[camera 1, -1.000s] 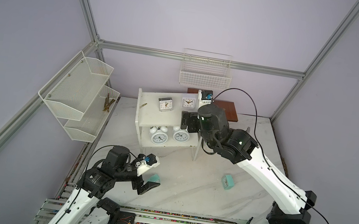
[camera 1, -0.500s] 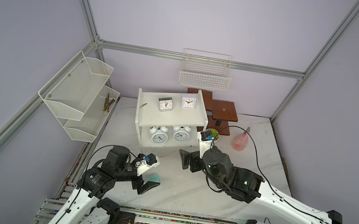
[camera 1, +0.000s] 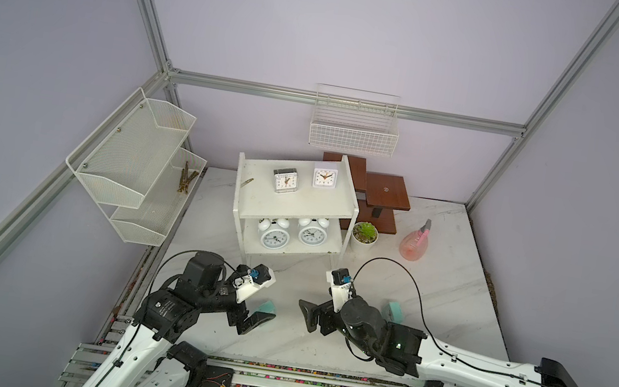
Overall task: Place the alarm clocks on the shelf by style
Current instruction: Pick up the alarm from the center of the board.
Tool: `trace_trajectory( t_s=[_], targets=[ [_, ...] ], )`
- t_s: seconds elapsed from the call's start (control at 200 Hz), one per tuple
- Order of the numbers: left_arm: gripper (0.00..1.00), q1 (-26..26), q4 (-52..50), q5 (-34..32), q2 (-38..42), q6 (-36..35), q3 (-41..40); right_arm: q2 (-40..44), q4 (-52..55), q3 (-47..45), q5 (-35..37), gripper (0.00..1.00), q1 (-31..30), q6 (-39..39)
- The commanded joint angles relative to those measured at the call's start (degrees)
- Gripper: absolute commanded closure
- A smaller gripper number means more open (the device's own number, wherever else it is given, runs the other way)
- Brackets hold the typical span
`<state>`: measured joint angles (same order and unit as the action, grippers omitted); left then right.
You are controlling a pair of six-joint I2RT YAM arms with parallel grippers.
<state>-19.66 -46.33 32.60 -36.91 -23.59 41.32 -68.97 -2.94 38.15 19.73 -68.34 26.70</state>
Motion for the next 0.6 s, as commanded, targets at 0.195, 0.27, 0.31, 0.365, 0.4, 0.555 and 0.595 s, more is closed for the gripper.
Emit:
trace_trajectory(
  t_s=[0.195, 0.27, 0.31, 0.365, 0.4, 0.555, 0.595],
  targets=[
    [0.0, -0.3, 1.8, -0.5, -0.1, 0.2, -1.1, -13.5, -28.6, -8.2, -4.1, 0.0, -1.9, -3.3],
    [0.0, -0.3, 1.8, -0.5, -0.1, 0.3, -1.1, -18.4, -33.7, -8.5, -4.3, 0.0, -2.8, -3.6],
    [0.0, -0.3, 1.8, -0.5, -0.1, 0.3, -1.2, -21.6, -35.9, -8.1, -4.3, 0.0, -3.4, -4.0],
    [0.0, -0.3, 1.8, -0.5, -0.1, 0.3, -1.2, -25.1, -38.7, -7.5, -3.5, 0.0, -4.4, -4.8],
    [0.0, -0.3, 1.8, -0.6, -0.1, 0.3, -1.2, -27.1, -40.3, -7.0, -2.8, 0.0, -5.0, -5.4],
    [0.0, -0.3, 1.9, -0.7, -0.1, 0.3, -1.3, -34.6, -48.3, -6.1, -0.5, 0.0, -7.4, -8.6],
    [0.0, -0.3, 1.9, -0.6, -0.1, 0.3, -1.3, -36.2, -50.6, -6.2, -0.3, 0.0, -7.8, -9.1]
  ],
)
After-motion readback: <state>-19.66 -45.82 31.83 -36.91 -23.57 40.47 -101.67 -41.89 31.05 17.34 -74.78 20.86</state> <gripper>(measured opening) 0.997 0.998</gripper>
